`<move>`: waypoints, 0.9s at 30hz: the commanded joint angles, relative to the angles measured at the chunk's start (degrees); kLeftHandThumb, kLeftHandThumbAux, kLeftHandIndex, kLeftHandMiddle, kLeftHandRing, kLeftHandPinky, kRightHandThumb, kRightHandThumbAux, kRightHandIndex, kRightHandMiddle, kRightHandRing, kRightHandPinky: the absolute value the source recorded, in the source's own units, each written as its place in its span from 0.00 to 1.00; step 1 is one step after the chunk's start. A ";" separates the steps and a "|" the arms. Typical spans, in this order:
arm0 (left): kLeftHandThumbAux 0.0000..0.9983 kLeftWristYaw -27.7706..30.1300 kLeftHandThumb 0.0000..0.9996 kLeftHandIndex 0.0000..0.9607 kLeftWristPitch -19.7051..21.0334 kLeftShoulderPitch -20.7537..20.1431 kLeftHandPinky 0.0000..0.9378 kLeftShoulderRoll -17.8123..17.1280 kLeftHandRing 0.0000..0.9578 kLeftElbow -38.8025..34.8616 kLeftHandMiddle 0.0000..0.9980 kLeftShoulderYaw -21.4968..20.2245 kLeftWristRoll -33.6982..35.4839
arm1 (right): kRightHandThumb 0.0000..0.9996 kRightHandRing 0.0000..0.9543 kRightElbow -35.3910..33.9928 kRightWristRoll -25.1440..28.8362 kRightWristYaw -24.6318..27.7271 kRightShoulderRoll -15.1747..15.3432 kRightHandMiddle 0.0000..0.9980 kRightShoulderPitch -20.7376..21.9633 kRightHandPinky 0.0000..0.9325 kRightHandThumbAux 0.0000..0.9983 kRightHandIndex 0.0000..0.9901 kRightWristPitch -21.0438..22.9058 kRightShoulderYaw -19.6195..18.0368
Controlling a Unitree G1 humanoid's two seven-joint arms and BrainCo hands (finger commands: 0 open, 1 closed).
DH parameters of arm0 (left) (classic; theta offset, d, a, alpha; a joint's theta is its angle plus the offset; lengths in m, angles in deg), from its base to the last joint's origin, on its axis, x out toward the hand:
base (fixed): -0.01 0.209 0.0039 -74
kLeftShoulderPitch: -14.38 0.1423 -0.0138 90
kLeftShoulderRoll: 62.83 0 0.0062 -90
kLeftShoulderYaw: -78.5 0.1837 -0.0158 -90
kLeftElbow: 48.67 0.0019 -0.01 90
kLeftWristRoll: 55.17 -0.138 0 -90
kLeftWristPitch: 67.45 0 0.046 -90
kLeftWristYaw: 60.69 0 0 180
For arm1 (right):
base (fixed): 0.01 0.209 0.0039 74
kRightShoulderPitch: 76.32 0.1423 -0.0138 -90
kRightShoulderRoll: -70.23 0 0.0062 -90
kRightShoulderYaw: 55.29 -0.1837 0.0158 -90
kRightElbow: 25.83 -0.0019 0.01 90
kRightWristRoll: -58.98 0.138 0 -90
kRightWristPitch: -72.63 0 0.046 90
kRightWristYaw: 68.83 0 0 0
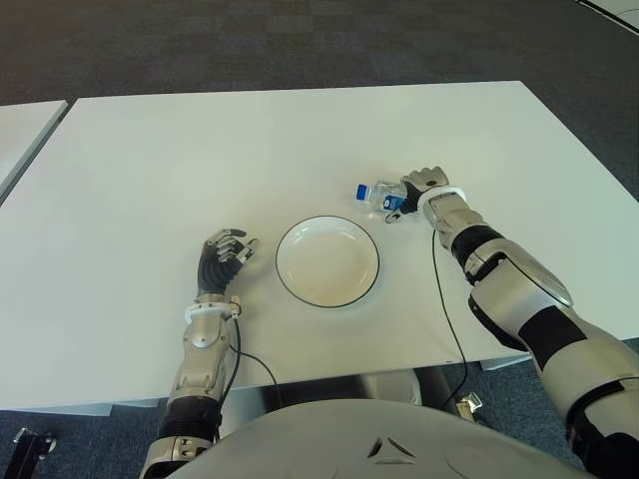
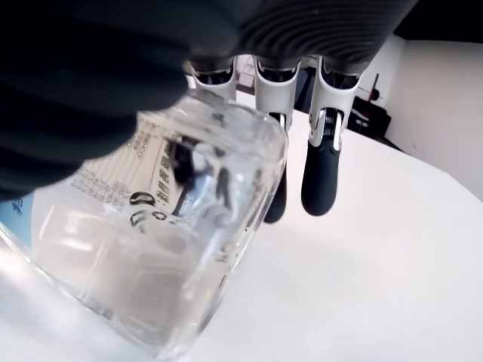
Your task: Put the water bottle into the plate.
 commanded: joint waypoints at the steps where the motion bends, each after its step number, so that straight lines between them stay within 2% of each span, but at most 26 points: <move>1: 0.72 -0.25 0.70 0.45 1.69 0.82 0.68 0.34 0.68 0.43 0.67 -0.40 0.03 | 0.70 0.68 3.43 -0.47 0.76 -2.15 0.63 -9.36 0.77 0.72 0.43 -0.71 0.64; 13: 0.72 -0.24 0.70 0.45 2.03 0.89 0.68 0.37 0.69 0.24 0.67 -0.40 -0.09 | 0.69 0.78 3.08 0.63 -1.47 -2.00 0.74 -9.48 0.85 0.73 0.44 -2.71 -0.91; 27: 0.72 0.05 0.70 0.45 2.32 0.49 0.67 0.45 0.68 0.62 0.66 -0.82 0.33 | 0.69 0.87 2.82 3.62 -4.05 -2.49 0.84 -9.79 0.90 0.73 0.44 -3.75 -5.43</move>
